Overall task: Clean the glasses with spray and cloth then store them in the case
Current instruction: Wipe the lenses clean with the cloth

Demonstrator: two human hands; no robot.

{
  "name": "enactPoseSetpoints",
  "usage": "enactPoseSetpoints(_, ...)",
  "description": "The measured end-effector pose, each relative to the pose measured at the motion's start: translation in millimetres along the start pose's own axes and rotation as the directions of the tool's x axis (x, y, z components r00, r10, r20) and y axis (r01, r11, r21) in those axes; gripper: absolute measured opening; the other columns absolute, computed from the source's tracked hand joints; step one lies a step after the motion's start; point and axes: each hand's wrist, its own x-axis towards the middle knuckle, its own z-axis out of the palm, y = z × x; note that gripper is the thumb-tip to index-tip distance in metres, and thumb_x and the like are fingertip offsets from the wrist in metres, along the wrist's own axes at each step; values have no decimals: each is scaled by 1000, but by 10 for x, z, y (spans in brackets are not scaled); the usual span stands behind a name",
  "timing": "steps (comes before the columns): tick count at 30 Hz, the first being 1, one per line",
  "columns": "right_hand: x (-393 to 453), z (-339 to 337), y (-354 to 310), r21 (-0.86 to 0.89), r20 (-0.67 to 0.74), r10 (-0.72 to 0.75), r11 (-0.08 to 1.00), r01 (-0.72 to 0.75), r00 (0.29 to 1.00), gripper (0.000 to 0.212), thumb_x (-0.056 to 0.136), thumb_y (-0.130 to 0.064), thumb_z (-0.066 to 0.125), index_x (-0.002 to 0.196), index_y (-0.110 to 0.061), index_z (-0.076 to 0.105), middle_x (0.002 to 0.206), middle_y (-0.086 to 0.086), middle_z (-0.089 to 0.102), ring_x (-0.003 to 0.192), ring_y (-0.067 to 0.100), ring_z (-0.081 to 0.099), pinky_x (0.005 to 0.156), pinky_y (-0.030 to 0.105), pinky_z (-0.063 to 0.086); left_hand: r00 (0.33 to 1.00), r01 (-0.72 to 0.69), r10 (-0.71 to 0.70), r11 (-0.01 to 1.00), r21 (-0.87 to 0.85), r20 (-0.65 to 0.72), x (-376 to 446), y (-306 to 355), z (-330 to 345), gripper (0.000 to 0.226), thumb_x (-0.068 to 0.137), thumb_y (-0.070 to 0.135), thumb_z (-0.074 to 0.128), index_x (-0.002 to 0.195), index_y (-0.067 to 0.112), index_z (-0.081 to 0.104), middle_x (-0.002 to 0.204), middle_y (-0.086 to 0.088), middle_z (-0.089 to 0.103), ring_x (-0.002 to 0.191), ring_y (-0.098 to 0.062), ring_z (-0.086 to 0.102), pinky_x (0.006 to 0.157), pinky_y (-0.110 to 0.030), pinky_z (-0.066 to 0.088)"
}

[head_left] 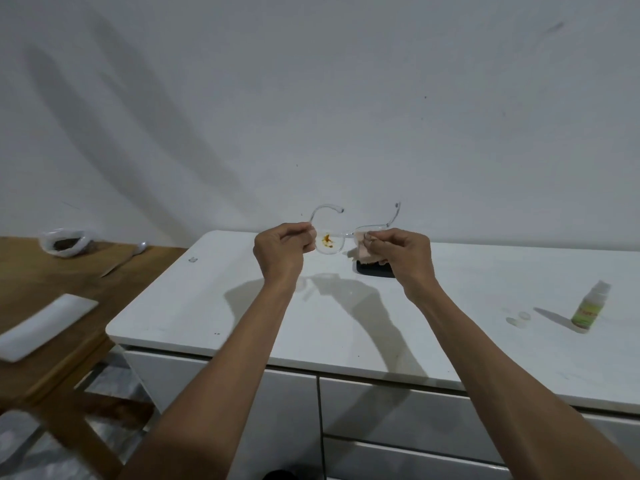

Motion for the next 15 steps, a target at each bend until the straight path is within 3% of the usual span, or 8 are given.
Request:
enactPoseSetpoints(2, -27, -43, -15, 23, 14, 33, 999, -33, 999, 6, 85, 6, 73, 88, 4, 77, 89, 19, 77, 76, 27, 76, 66, 40, 65, 999, -10, 9, 1000, 26, 32, 17, 14, -44, 13, 77, -11, 78, 87, -4, 78, 80, -14, 76, 71, -21, 72, 68, -25, 61)
enactPoseSetpoints(5, -28, -40, 3, -32, -93, -6, 999, 3, 996, 11, 84, 0, 75, 76, -8, 77, 83, 10, 77, 72, 19, 73, 60, 27, 59, 996, -49, 45, 997, 63, 74, -1, 36, -40, 11, 76, -12, 77, 85, -4, 78, 79, -16, 76, 68, -21, 71, 68, -26, 62)
enactPoseSetpoints(8, 7, 40, 37, -92, -253, -82, 994, 60, 964, 12, 81, -15, 75, 70, -20, 75, 81, -1, 78, 78, 14, 71, 72, 27, 54, 994, -74, 67, 995, 73, 92, -36, 48, 1, 11, 76, -12, 76, 84, -4, 78, 79, -16, 76, 66, -19, 70, 67, -27, 62)
enactPoseSetpoints(13, 10, 270, -81, 29, -509, -114, 988, 149, 853, 14, 83, -12, 71, 72, -21, 71, 84, -6, 76, 84, 8, 71, 74, 17, 50, 992, -86, 82, 995, 47, 96, -112, 76, 116, 12, 75, -11, 77, 80, 0, 79, 73, -9, 76, 64, -18, 70, 71, -32, 64)
enactPoseSetpoints(15, 72, 348, -101, 170, -585, -28, 973, 156, 810, 20, 85, -10, 73, 70, -23, 68, 79, -9, 75, 84, 11, 73, 72, 16, 52, 990, -103, 99, 994, 36, 96, -152, 91, 181, 11, 76, -11, 77, 82, -2, 79, 69, -4, 75, 62, -16, 70, 72, -34, 64)
